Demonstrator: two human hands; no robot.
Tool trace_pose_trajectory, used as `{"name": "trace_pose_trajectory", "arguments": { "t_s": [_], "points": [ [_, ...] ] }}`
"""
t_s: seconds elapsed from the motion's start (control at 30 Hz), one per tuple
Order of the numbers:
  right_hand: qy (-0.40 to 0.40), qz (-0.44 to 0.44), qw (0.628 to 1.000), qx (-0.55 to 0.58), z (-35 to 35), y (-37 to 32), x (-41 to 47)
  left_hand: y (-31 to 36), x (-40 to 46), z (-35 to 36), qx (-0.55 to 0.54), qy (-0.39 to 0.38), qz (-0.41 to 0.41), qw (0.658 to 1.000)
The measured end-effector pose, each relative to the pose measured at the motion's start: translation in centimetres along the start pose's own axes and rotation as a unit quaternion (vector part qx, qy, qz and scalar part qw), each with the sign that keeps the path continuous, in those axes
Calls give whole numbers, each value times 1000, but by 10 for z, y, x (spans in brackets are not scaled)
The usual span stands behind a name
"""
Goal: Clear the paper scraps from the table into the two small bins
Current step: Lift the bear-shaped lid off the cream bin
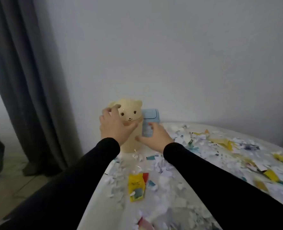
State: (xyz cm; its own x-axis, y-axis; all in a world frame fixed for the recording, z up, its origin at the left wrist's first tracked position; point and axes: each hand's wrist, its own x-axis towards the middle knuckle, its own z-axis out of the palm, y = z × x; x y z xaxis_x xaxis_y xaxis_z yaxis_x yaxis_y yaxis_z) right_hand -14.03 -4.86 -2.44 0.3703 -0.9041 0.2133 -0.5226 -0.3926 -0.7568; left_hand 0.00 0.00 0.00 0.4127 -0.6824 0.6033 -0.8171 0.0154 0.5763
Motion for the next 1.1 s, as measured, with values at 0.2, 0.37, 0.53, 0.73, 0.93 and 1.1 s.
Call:
{"name": "trace_pose_trajectory", "arguments": {
  "t_s": [0.2,0.37,0.53,0.73,0.93,1.1],
  "points": [
    [62,5,989,137,49,-13,43,-38,34,20,-156,14,-112,981],
    [113,5,974,195,74,-3,58,-59,55,33,-277,-31,-123,953],
    [136,-28,961,239,81,7,64,-62,58,46,-339,-72,-113,931],
    [157,-11,956,248,84,7,65,-53,48,54,-247,-38,-112,962],
    [186,6,961,202,86,4,54,-39,46,40,-244,-78,-156,954],
    [170,14,965,199,81,3,48,-35,45,39,-255,-67,-155,952]
  ]
}}
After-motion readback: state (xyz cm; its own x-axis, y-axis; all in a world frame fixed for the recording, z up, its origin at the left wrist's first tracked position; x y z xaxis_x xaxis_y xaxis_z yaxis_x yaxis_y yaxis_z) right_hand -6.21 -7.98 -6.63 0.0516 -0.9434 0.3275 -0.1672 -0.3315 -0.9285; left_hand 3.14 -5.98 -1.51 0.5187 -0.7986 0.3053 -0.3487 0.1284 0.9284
